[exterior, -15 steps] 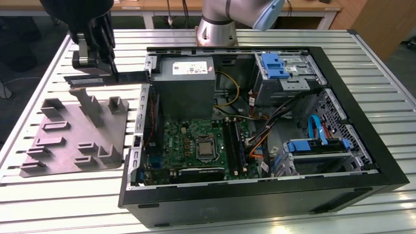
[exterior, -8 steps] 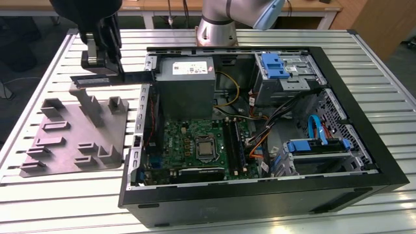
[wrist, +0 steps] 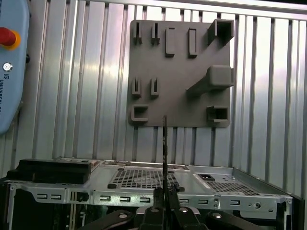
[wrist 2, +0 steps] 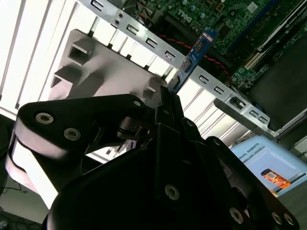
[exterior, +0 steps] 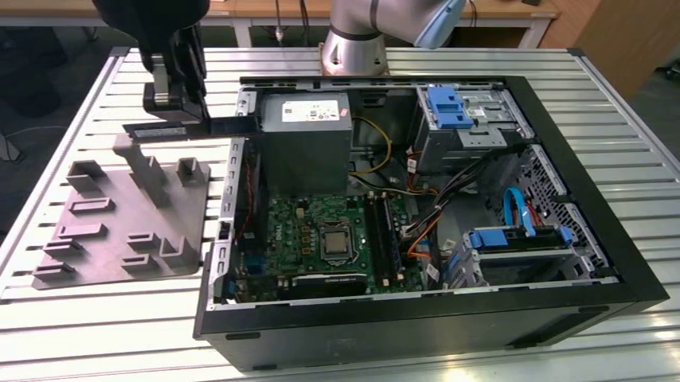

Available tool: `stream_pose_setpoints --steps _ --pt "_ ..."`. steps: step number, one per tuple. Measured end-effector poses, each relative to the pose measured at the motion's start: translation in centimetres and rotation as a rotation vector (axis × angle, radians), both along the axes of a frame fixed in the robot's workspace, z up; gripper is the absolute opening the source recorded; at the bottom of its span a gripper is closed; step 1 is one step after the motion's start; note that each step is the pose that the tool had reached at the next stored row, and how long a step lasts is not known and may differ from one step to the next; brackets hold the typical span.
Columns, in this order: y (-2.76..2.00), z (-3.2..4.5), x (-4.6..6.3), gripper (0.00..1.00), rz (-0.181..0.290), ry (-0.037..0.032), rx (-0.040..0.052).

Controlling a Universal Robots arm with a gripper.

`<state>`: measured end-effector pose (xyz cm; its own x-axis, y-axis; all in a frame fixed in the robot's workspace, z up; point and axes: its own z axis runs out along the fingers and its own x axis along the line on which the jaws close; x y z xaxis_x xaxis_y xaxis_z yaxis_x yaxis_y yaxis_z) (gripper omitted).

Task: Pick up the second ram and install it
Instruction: 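Pick up the second ram and move it above second insertion slot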

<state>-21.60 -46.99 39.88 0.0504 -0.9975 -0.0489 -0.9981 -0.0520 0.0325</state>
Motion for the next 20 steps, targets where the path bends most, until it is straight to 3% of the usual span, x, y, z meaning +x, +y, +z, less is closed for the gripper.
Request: stream_pose_setpoints --steps 12,20 --pt "0.00 -0.05 2.2 0.14 0.000 0.0000 0.0000" --pt "0.00 -0.11 4.4 0.14 0.000 0.0001 0.0000"
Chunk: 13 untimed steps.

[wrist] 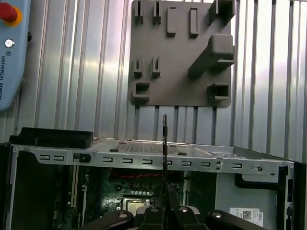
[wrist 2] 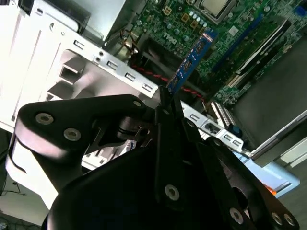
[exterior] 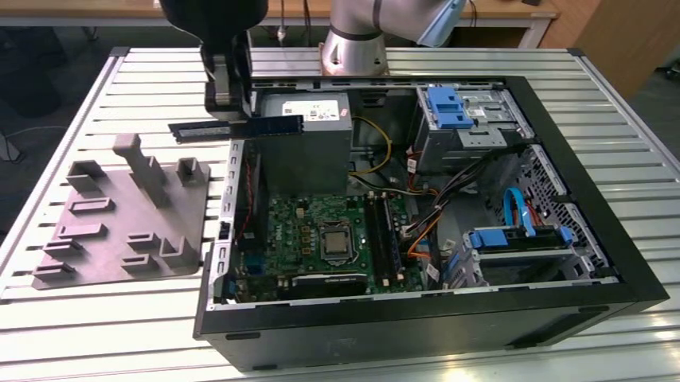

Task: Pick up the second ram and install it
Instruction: 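Pick up the second ram and move it above second insertion slot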

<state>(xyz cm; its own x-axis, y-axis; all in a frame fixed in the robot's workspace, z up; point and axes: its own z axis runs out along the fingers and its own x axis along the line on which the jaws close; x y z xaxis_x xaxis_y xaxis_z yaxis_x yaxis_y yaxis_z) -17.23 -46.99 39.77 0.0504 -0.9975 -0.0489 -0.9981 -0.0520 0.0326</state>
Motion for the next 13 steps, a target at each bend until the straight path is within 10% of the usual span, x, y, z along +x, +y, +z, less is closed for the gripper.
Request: stream_pose_setpoints --steps 13 --pt "0.00 -0.05 2.3 0.14 0.000 0.0000 0.0000"
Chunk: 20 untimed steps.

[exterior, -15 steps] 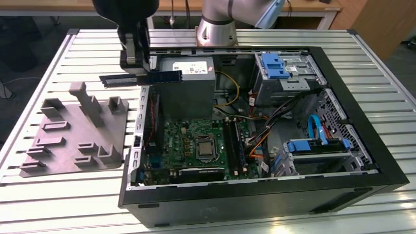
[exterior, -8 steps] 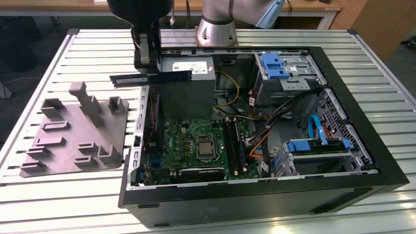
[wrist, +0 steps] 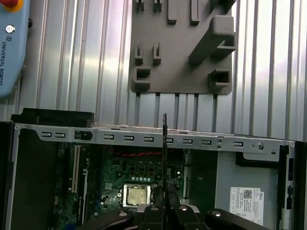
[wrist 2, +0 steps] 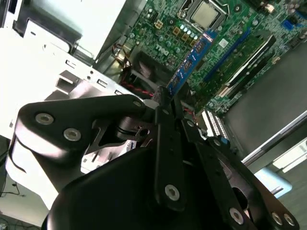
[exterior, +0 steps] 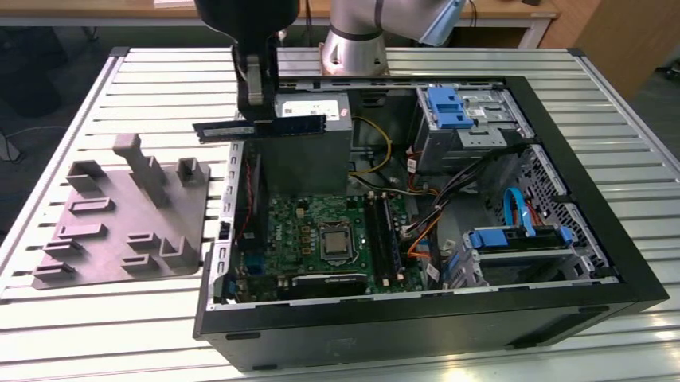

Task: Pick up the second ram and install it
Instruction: 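Pick up the second ram and move it above second insertion slot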

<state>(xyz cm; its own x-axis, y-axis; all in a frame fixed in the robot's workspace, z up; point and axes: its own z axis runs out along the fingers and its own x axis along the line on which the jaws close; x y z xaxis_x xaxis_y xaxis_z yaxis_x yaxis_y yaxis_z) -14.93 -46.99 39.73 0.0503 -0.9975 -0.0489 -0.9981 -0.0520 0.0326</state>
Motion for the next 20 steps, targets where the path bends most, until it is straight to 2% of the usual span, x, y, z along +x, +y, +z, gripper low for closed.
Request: stream_pose_setpoints --steps 13,20 --pt "0.00 -0.04 2.7 0.14 0.000 0.0000 0.0000" --pt "0.00 -0.11 5.0 0.14 0.000 0.0003 0.0000"
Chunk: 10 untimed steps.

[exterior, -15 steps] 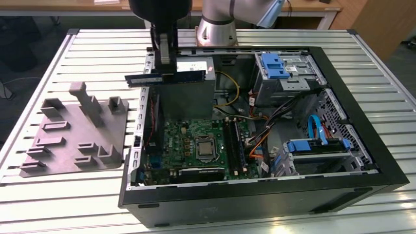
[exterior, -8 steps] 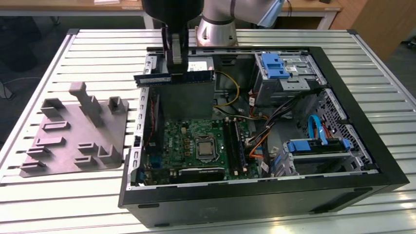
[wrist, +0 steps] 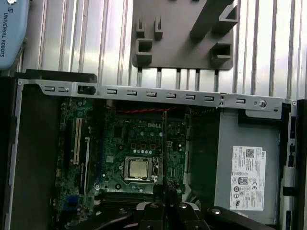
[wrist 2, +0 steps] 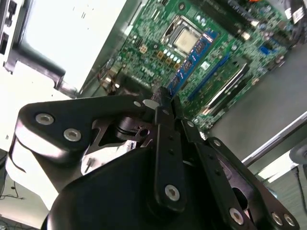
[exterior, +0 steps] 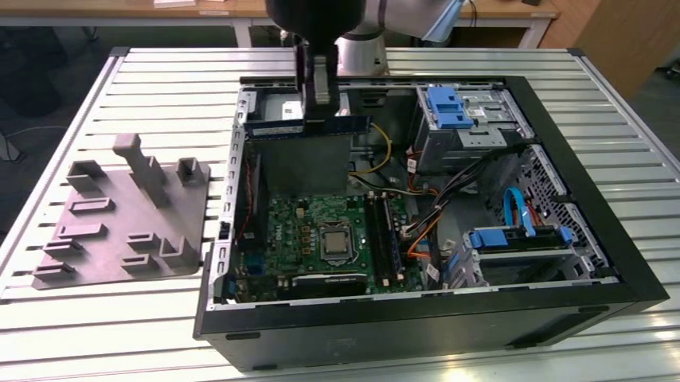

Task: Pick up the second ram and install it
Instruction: 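Pick up the second ram and move it above second insertion slot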

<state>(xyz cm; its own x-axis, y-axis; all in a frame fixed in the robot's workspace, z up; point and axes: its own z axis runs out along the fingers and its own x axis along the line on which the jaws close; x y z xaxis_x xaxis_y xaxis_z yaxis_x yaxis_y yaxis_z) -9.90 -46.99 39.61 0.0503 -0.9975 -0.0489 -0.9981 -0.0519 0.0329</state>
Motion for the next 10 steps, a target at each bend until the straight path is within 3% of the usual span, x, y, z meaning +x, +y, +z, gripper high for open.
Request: stream_pose_setpoints --steps 10 --pt "0.00 -0.27 3.9 0.14 0.000 0.0010 0.0000"
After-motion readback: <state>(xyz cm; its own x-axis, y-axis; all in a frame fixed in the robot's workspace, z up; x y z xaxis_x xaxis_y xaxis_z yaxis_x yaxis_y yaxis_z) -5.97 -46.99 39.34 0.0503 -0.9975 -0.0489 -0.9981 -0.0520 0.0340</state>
